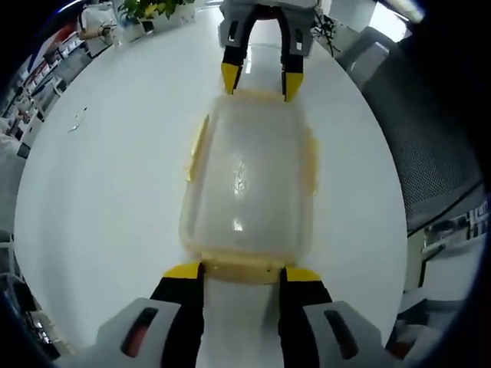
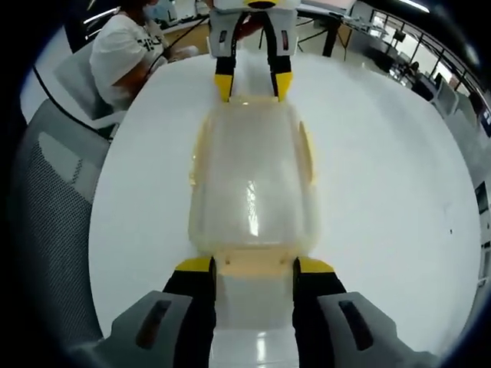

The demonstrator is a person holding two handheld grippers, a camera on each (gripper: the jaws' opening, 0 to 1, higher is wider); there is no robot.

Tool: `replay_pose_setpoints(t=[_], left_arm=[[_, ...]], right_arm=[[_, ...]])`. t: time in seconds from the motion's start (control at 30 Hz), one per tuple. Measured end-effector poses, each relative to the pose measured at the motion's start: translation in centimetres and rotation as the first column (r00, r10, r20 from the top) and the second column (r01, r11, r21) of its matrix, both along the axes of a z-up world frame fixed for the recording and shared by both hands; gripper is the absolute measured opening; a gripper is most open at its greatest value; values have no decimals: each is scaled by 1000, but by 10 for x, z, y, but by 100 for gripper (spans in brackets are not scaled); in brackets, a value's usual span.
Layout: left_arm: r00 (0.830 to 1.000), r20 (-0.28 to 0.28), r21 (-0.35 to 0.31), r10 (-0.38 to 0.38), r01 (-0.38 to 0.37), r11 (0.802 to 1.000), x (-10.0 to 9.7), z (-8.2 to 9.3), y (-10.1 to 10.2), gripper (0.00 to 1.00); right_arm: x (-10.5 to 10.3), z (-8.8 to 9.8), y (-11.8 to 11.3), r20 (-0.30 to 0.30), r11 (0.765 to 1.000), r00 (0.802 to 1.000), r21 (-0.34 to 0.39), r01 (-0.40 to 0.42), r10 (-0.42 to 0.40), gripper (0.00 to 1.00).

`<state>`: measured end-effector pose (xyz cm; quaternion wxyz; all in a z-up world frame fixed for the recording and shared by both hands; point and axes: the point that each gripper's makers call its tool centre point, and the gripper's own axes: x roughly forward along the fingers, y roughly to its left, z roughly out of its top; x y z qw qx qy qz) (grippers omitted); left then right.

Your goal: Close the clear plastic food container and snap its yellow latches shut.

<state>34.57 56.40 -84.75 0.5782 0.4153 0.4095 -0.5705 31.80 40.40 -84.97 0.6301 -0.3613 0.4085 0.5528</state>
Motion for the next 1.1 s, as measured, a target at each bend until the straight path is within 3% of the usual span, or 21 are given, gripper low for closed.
replay_pose_setpoints(t=[0.33, 0.4, 0.63, 1.1], left_arm=[[1000, 14, -5, 5, -5, 1000, -1, 1, 2, 31], [999, 49, 5, 2, -3, 1000, 2, 3, 3, 31], [999, 33, -6, 24, -24, 1000, 0, 10, 4, 31], [999, 20, -36, 43, -42, 998, -7, 36, 7, 32]], right_arm=[[0, 1, -1, 4, 1000, 1000, 0, 2, -2, 36], [3, 2, -1, 30, 1000, 1000, -3, 4, -4, 35], [2, 4, -1, 22, 1000, 1000, 1, -10, 10, 35], [-2, 31, 3, 2, 999, 1000, 41, -22, 22, 35]])
